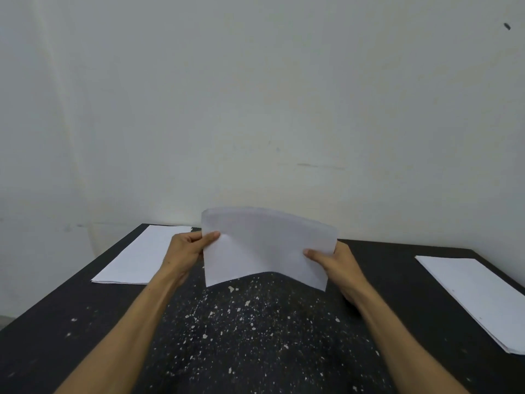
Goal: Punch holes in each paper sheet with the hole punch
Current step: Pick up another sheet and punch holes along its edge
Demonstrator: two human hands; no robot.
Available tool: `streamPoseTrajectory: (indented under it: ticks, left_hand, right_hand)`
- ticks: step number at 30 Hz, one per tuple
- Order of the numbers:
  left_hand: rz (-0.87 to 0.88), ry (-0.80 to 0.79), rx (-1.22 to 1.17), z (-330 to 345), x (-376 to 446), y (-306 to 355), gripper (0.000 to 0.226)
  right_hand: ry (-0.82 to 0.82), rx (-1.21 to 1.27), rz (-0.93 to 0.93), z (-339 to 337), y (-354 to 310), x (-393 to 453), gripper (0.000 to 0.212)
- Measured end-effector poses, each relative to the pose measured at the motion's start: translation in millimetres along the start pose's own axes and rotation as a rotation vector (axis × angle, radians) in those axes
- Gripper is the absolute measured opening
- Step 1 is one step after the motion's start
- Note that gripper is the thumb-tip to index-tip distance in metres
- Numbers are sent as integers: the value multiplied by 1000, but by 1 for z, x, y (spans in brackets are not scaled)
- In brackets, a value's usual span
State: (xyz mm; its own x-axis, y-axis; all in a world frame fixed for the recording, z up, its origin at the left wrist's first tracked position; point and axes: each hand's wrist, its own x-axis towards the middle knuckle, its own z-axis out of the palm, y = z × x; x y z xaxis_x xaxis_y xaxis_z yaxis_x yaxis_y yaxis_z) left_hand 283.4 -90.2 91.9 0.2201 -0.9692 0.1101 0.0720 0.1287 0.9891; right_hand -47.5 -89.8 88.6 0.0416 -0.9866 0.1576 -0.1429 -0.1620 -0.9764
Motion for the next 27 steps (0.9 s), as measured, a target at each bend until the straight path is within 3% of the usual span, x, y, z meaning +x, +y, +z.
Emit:
streamPoseTrajectory:
  ticks: [6, 14, 20, 23, 27]
  left_hand:
    - [102, 49, 46, 14, -13, -22, 18]
    - [-100, 99, 209, 14, -10, -73, 23]
    - [-100, 86, 209, 17, -6, -63, 22]
    - [-134, -3, 140, 8, 1, -38, 33]
    - [-209, -138, -233, 5, 4, -10, 20]
  right_hand:
    - [114, -7, -74, 25, 31, 2, 20]
    - [59, -44, 71, 27, 73, -7, 25]
    - [42, 36, 103, 20, 59, 0, 26]
    - [-20, 167, 170, 6, 41, 5, 28]
    - [-79, 403, 289, -6, 23, 7, 32]
